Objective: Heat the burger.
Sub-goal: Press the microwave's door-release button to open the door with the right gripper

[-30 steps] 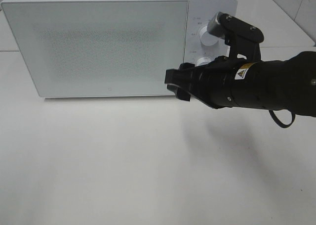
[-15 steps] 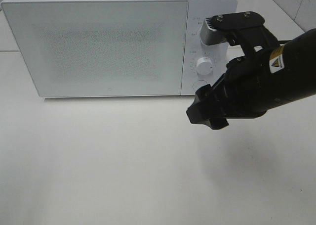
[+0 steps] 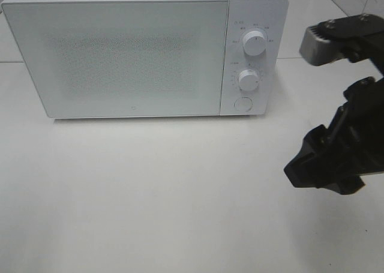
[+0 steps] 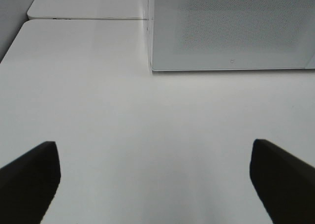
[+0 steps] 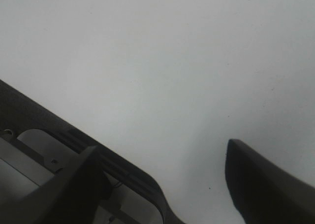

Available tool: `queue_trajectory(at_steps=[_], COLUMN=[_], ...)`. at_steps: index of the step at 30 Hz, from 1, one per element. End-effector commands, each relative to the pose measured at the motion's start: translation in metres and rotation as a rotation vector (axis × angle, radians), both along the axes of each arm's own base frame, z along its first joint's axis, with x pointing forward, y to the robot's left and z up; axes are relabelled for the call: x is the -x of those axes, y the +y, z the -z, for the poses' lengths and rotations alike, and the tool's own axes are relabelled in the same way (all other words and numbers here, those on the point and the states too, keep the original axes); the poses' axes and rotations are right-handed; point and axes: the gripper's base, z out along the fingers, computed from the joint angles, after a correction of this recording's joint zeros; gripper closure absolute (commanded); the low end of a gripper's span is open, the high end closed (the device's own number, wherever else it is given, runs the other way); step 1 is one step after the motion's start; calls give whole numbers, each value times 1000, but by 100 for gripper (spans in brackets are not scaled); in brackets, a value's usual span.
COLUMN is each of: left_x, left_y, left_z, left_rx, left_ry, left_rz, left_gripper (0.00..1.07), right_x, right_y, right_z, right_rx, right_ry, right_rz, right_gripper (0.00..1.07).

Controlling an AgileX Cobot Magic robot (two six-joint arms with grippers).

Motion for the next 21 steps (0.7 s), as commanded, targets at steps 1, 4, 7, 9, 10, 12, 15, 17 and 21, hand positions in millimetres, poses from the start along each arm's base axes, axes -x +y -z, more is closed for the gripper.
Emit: queue_trajectory(at_steps=[1, 4, 7, 9, 10, 12, 15, 17, 21], left_x=[3, 3, 3, 3, 3, 3, 3, 3, 3], left_y=[0, 0, 0, 0, 0, 0, 0, 0, 0], left_z=[0, 0, 0, 0, 0, 0, 0, 0, 0], left_rx=[2, 2, 2, 2, 2, 2, 2, 2, 2], left_ry=[-26, -26, -26, -26, -26, -26, -26, -26, -26], left_rz=[4, 4, 4, 4, 4, 4, 4, 4, 4], left_gripper=[4, 4, 4, 4, 4, 4, 4, 4, 4], right_x=[10, 21, 34, 47, 47, 54, 62, 67, 84], right_y=[-9, -19, -31, -41, -41, -47, -60, -70, -91], right_z=[-12, -22, -27, -23, -23, -19, -16, -17, -23], right_rx=[-7, -32, -49, -58, -58, -66, -71, -75, -94], right_ry=[-30, -96, -160, -181, -181, -180, -187, -209, -294], right_rz=[-3, -3, -2, -1, -1, 12, 82, 140, 280], right_gripper=[42, 42, 42, 42, 42, 42, 42, 42, 42])
